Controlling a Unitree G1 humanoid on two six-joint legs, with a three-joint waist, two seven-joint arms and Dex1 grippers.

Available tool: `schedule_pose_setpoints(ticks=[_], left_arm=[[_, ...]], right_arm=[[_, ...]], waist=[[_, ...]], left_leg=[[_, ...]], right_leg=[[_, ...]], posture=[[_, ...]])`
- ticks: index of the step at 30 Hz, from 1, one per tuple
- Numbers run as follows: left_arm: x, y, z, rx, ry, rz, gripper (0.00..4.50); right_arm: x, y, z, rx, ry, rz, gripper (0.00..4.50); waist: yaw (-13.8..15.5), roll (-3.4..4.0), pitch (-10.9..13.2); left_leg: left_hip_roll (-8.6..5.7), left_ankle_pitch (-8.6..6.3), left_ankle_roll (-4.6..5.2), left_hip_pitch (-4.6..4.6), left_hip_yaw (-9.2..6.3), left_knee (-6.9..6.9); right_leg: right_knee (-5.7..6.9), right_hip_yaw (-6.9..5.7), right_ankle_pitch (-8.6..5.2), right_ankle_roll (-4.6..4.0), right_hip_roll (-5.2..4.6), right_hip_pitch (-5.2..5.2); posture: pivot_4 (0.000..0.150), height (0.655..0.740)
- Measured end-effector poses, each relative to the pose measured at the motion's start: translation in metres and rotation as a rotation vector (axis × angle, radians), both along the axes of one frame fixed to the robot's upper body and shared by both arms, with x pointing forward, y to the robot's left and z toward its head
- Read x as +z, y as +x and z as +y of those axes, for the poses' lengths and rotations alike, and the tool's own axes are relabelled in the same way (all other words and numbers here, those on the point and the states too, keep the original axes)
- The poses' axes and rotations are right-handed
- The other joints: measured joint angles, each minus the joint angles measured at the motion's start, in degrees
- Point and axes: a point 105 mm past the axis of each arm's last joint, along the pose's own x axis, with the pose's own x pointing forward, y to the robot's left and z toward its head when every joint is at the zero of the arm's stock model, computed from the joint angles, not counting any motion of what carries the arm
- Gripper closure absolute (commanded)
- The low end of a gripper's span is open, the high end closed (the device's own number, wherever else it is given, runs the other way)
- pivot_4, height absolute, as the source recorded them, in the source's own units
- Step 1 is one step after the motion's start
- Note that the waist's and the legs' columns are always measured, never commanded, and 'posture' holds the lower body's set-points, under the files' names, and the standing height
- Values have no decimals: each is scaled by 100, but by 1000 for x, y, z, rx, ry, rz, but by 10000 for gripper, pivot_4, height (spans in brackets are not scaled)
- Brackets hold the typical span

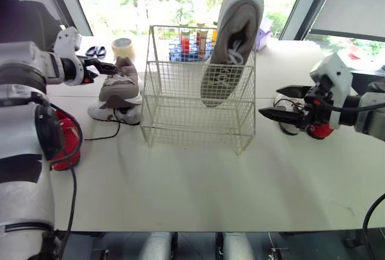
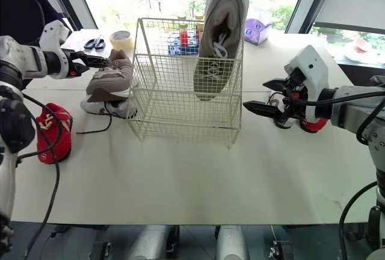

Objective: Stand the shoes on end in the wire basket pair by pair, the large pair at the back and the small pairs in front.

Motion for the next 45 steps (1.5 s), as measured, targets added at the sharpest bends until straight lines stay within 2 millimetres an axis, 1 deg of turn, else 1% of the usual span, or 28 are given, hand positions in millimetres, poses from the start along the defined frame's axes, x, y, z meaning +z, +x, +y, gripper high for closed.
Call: schedule_pose_setpoints(ticks=[3, 4, 5, 6, 8, 10, 11, 12, 16, 18, 20, 22, 23, 25, 27, 28, 29, 30, 31, 32, 33, 35, 38, 40, 43, 45], left_arm=[[-16, 5, -1, 25, 14, 9, 225], [-16, 6, -1, 33, 14, -4, 5652], [-18, 8, 0, 45, 21, -12, 9234], [-21, 10, -1, 51, 23, -14, 14146], [-26, 12, -4, 55, 17, -18, 24072], [-26, 12, -4, 62, 12, -21, 34805], [-26, 12, -3, 70, 5, -22, 39128], [-26, 13, -3, 77, -2, -23, 42291], [-24, 13, -3, 82, -37, -35, 42464], [-20, 13, -2, 101, -85, -53, 42464], [-11, 15, -1, 115, -114, -85, 42464], [5, 16, 0, 125, -150, -140, 42464], [19, 16, 1, 123, -171, -185, 42464], [65, 15, 2, 92, -197, -360, 42464], [136, 0, 6, 59, -165, -653, 42464], [171, -13, 7, 60, -146, -807, 42464], [207, -32, 7, 59, -118, -980, 42464], [230, -49, 4, 51, -91, -1097, 42464], [241, -59, 0, 44, -72, -1173, 42464], [250, -71, -9, 34, -57, -1268, 42464], [252, -76, -16, 26, -46, -1312, 42464], [246, -79, -33, 21, -46, -1378, 42464], [232, -74, -67, 14, -84, -1430, 42464], [226, -71, -92, 1, -58, -1473, 42464], [214, -66, -124, -38, -18, -1511, 42464], [207, -61, -139, -47, 5, -1531, 42464]], right_arm=[[5, -2, -2, -15, 3, -23, 0], [6, -2, -2, -20, 5, -25, 0], [6, -3, -3, -23, 8, -23, 0], [5, -3, -4, -26, 8, -20, 0], [4, -4, -3, -28, 7, -11, 0], [5, -6, -2, -22, 3, -13, 0], [5, -6, -3, -26, 0, -13, 0], [6, -6, -4, -29, -3, -14, 0], [9, -5, -6, -31, -7, -20, 0], [11, -4, -6, -30, -2, -29, 0], [14, -3, -7, -28, -1, -41, 0], [14, -2, -8, -29, 2, -41, 0], [15, -2, -9, -30, -4, -46, 0], [17, -2, -11, -32, -12, -52, 0], [21, -1, -13, -27, -6, -66, 0], [23, 0, -14, -25, 2, -68, 0], [26, 0, -15, -22, 11, -73, 0], [28, 0, -16, -20, 16, -77, 0], [30, 0, -16, -18, 17, -80, 0], [34, 0, -18, -12, 22, -82, 0], [37, 0, -17, -1, 29, -87, 0], [49, -2, -14, 31, 57, -118, 0], [76, -6, -12, 77, 148, -209, 0], [88, -10, -9, 118, 206, -242, 0], [94, -16, -4, 174, 275, -231, 0], [94, -22, -4, 195, 305, -208, 0]], waist=[[-7, 0, 0], [1, 0, -1], [15, 3, -4], [20, 6, -9], [45, 5, -13], [47, 4, -14], [44, 4, -15], [40, 4, -15], [30, 4, -15], [25, 3, -14], [27, 1, -13], [25, -4, -10], [25, -9, -6], [20, -21, -1], [8, -24, 0], [-6, -22, -1], [-14, -13, -7], [-11, 0, -14], [0, 17, -24], [15, 32, -32], [43, 33, -32], [86, 32, -32], [168, 29, -31], [180, 27, -31], [163, 27, -31], [160, 28, -31]], left_leg=[[1, 0, 0, 1, 0, -1], [1, 0, -1, 2, 1, -1], [0, 0, 0, 6, 1, 0], [-2, 0, 0, 9, 1, 1], [-4, 0, 0, 11, -3, 5], [-6, 1, 1, 11, -4, 10], [-7, 1, 2, 11, -4, 10], [-7, 1, 2, 11, -4, 10], [-7, 1, 2, 11, -4, 9], [-7, 2, 1, 6, -5, 9], [-7, 2, 1, 2, -5, 9], [-8, 2, 1, -4, -5, 9], [-8, 2, 1, -8, -4, 9], [-7, 4, -4, -29, -6, 9], [-6, 19, -30, -62, -5, 12], [-6, 21, -36, -63, -2, 11], [-6, 22, -37, -59, 7, 9], [-6, 22, -37, -56, 9, 7], [-10, 21, -35, -46, 12, 3], [-14, 18, -31, -24, 14, 0], [-15, 9, -14, -5, 8, -1], [-15, 1, 1, 3, -4, 6], [-18, 13, 7, 4, -8, 20], [-24, 11, 12, -1, -9, 30], [-31, 3, 25, -6, -2, 33], [-31, 1, 28, -7, 2, 32]], right_leg=[[4, 2, 0, 0, 1, -3], [5, 2, 0, 0, 0, -1], [4, 2, 0, 0, -2, 3], [4, 2, 0, 0, -3, 7], [5, 0, 0, 0, -5, 13], [8, 0, 0, 0, -5, 15], [9, 0, 0, 0, -6, 14], [9, 0, 0, 0, -6, 14], [10, 0, 0, 0, -6, 12], [11, 0, 0, 0, -6, 6], [11, 0, 0, 0, -6, 2], [11, 0, 0, 0, -6, -2], [11, 0, 0, 0, -6, -6], [11, 0, 1, -1, -5, -25], [8, 1, 2, -1, -7, -54], [5, 6, 2, -1, -10, -57], [-2, 13, 2, -1, -13, -56], [-5, 15, 2, -1, -14, -52], [-10, 16, 2, -1, -16, -42], [-10, 19, 1, 0, -20, -25], [-10, 15, 0, 2, -21, -3], [-9, 12, 4, 7, -15, 11], [-10, 11, 16, 15, -10, 22], [-10, 12, 20, 21, -12, 24], [-12, 17, 21, 23, -19, 19], [-15, 18, 21, 24, -20, 15]], posture=[[1500, 6563], [1500, 6563], [1500, 6563], [1500, 6563], [1500, 6563], [1500, 6563], [1500, 6563], [1500, 6563], [1500, 6563], [1500, 6563], [1500, 6563], [1500, 6563], [1500, 6563], [1500, 6563], [1500, 6563], [1500, 6563], [1500, 6563], [1500, 6563], [1500, 6563], [1500, 6563], [1500, 6563], [1500, 6563], [1500, 6563], [1500, 6563], [1500, 6563], [1500, 6563]])
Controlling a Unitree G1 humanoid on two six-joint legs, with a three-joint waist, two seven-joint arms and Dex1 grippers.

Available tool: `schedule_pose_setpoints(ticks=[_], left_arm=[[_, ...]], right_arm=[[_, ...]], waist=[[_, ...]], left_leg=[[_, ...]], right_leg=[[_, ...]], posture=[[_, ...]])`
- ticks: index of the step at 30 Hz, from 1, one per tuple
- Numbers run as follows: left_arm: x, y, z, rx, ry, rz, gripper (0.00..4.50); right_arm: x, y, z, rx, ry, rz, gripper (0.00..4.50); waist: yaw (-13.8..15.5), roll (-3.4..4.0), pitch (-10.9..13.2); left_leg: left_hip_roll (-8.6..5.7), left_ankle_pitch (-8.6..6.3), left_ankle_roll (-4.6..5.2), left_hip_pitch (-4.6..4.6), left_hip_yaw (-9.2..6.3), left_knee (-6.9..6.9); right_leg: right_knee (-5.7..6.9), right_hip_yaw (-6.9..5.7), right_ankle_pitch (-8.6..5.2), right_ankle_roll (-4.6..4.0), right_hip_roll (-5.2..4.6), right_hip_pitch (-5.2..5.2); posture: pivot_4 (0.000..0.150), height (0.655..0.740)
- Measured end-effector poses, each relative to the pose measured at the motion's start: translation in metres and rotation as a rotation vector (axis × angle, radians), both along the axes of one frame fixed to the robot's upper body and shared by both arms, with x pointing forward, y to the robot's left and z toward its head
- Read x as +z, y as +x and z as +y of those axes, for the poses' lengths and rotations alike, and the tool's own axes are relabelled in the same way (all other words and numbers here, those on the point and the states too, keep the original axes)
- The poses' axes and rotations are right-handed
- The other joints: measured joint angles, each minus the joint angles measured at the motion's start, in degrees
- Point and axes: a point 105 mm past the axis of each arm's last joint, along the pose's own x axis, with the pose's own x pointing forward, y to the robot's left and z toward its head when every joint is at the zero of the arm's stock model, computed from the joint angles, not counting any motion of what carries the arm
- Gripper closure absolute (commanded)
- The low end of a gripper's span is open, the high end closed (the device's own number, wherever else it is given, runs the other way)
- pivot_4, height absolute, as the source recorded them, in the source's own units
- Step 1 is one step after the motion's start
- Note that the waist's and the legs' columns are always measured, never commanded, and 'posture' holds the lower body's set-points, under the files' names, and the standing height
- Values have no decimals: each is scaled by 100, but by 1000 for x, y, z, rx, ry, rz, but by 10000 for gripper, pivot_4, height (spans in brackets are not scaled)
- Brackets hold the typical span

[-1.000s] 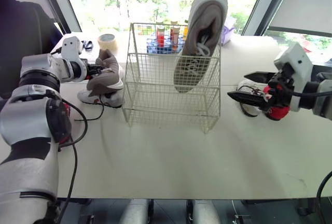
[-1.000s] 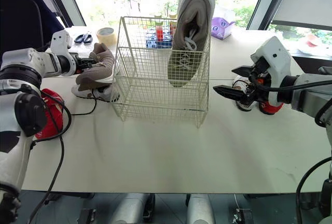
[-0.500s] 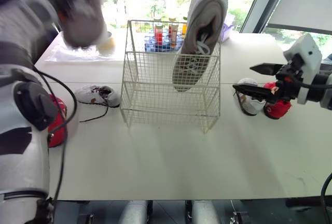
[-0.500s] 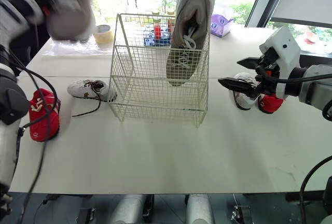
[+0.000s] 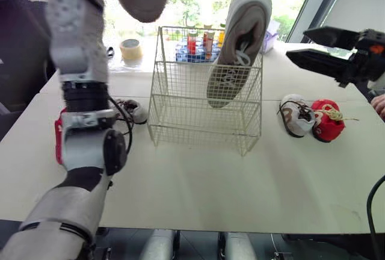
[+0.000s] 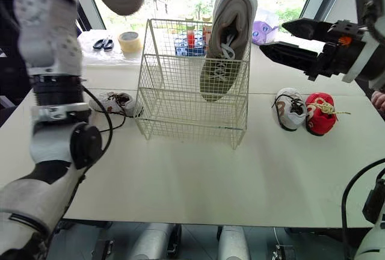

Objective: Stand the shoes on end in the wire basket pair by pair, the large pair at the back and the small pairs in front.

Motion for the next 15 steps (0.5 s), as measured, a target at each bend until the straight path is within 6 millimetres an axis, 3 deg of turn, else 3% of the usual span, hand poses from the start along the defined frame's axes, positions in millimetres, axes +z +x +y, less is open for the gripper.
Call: schedule_pose_setpoints(ticks=[4, 11, 15], left_arm=[[-19, 10, -29, 40, 64, -47, 42464], [-72, 39, -58, 99, 189, -17, 42464], [-71, 35, -70, 132, 219, -81, 42464]], right_arm=[[-8, -14, -3, 16, 0, 65, 0], [-10, -31, -9, -51, 0, 86, 0], [-9, -40, -10, -75, 9, 90, 0]], waist=[[4, 0, 0], [10, 0, 0], [13, 0, 0]], left_leg=[[1, -3, 6, 1, 2, 0], [1, -9, 17, -1, 7, 1], [1, -14, 25, -3, 8, 1]], right_leg=[[0, 0, 0, 0, 0, 1], [0, 0, 0, 2, -4, 1], [-5, 0, 0, 3, -5, 2]], posture=[[1500, 6563], [1500, 6563], [1500, 6563]])
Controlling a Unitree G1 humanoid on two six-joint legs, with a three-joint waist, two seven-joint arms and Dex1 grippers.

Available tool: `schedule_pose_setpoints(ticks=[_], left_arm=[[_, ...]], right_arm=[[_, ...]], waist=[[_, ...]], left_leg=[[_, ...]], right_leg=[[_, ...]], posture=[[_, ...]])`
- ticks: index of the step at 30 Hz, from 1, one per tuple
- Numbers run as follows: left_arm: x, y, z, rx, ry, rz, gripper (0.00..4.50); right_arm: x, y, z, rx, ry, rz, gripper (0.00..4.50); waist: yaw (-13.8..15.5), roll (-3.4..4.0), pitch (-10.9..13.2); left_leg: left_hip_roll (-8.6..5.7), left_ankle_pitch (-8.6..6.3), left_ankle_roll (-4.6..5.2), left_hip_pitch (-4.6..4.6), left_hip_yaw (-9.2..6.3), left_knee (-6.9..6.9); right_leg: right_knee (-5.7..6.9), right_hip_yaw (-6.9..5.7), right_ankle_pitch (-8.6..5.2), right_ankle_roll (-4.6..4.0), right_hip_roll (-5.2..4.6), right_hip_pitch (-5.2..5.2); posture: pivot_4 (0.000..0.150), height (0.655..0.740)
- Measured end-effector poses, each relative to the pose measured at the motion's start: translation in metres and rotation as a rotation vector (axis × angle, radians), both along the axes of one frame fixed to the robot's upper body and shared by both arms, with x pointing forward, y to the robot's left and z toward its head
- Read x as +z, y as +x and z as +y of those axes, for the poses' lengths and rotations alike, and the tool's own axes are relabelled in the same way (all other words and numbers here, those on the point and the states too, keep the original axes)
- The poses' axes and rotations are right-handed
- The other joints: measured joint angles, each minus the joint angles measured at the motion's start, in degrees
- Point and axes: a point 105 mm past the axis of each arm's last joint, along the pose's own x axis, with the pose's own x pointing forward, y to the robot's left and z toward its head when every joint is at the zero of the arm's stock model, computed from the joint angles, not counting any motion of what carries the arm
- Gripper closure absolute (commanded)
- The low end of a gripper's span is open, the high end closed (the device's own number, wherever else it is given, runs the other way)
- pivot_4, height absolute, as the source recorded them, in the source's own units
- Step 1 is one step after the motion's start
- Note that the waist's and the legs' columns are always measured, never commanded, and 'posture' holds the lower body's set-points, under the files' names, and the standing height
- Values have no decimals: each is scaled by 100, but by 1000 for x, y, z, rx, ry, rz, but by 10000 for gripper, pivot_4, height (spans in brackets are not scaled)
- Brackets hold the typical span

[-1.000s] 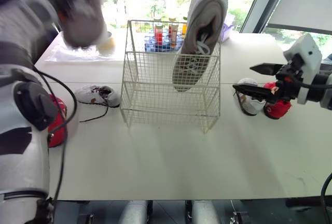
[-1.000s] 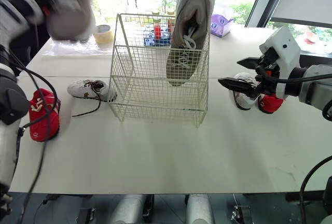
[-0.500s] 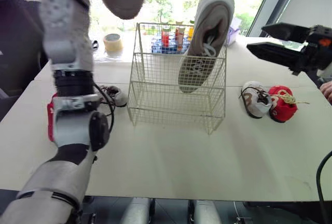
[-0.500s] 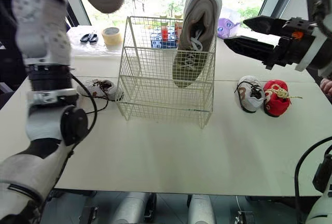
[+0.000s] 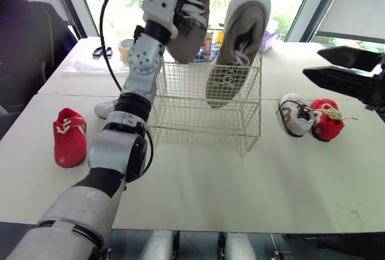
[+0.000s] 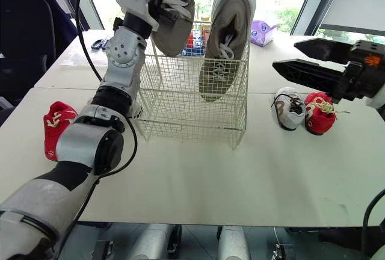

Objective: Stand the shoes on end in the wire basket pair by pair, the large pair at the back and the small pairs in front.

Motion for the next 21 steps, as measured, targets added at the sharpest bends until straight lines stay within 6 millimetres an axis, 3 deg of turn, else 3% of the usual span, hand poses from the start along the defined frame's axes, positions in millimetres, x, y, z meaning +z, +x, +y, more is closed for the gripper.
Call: schedule_pose_setpoints(ticks=[21], left_arm=[[-11, 6, -2, 138, -32, -28, 42464]], right_arm=[[11, -12, 6, -50, -45, 32, 0]], waist=[[-1, 1, -2]], left_leg=[[1, -5, 9, 7, 1, 8]], right_leg=[[-2, -1, 0, 4, -1, 12]], posture=[[1500, 6563]])
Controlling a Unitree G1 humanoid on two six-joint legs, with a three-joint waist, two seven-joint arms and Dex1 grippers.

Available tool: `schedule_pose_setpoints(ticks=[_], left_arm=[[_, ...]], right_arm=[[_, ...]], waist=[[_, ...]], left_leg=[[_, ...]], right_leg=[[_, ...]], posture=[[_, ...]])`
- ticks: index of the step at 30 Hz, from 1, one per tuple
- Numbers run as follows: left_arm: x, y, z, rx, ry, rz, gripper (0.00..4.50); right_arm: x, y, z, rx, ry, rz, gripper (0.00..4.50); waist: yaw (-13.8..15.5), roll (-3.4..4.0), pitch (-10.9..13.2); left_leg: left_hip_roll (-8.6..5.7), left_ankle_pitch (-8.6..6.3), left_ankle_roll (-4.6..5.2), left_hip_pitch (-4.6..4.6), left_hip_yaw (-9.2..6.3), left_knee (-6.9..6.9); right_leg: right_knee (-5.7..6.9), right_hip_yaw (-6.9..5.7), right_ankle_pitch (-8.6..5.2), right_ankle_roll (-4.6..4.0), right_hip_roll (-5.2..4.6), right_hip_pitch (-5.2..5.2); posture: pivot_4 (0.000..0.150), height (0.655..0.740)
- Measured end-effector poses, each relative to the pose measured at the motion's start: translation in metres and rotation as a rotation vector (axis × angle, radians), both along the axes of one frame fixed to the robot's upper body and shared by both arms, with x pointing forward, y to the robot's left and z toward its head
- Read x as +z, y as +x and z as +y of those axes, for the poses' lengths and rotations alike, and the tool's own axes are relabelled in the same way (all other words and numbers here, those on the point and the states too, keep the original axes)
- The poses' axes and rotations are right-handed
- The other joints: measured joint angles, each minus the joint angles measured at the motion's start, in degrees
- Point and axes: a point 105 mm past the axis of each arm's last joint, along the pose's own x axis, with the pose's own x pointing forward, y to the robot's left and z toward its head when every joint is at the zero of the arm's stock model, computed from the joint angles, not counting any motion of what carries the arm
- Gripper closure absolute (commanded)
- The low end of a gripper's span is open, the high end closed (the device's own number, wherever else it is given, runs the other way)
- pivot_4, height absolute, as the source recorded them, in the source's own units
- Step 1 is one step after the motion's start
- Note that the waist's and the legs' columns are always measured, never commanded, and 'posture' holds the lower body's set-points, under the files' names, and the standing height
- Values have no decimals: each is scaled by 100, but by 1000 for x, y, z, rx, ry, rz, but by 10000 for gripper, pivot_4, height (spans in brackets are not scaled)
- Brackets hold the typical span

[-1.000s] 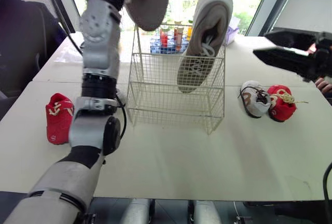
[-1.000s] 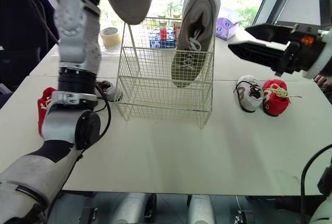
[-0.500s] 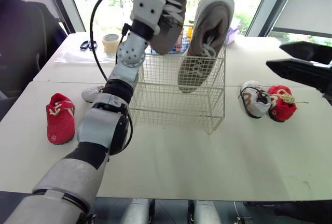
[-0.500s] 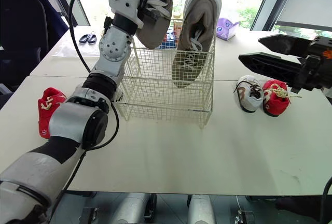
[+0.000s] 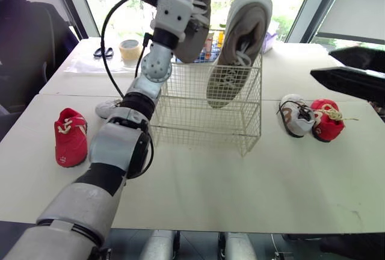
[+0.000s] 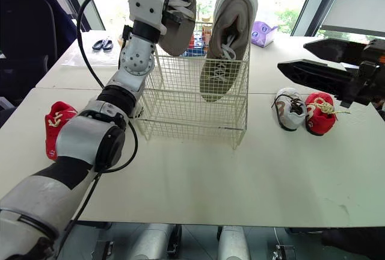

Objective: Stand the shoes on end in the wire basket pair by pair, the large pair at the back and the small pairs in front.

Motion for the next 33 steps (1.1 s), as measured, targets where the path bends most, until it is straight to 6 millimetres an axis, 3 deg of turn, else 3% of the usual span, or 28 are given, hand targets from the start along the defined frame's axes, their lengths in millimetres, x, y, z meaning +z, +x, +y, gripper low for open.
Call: schedule_pose_setpoints(ticks=[11, 16, 25, 33], left_arm=[[-12, 9, 11, -31, -12, 85, 42464], [-13, -4, 17, -15, 0, -20, 42464], [-10, -26, -7, 70, 107, -235, 42464], [-11, -22, -4, 140, 97, -254, 42464]], right_arm=[[-5, 9, 3, 10, 26, -4, 0], [-10, 14, 6, 24, 50, -11, 0], [-12, 18, 9, 33, 49, -4, 0], [-12, 15, 9, 21, 55, -1, 0]], waist=[[14, 20, -70], [2, 28, -92], [10, 26, -90], [3, 25, -89]], left_leg=[[-1, -21, 32, -1, -1, 38], [-1, -23, 36, 0, 0, 37], [-3, -23, 36, -5, 1, 39], [-2, -23, 36, -31, 1, 40]], right_leg=[[-5, -4, -2, 12, -4, 22], [-6, -2, -3, 14, -4, 22], [-7, -1, -1, 17, -3, 18], [-4, -1, -1, 18, -3, -7]], posture=[[1500, 6563], [1500, 6563], [1500, 6563], [1500, 6563]])
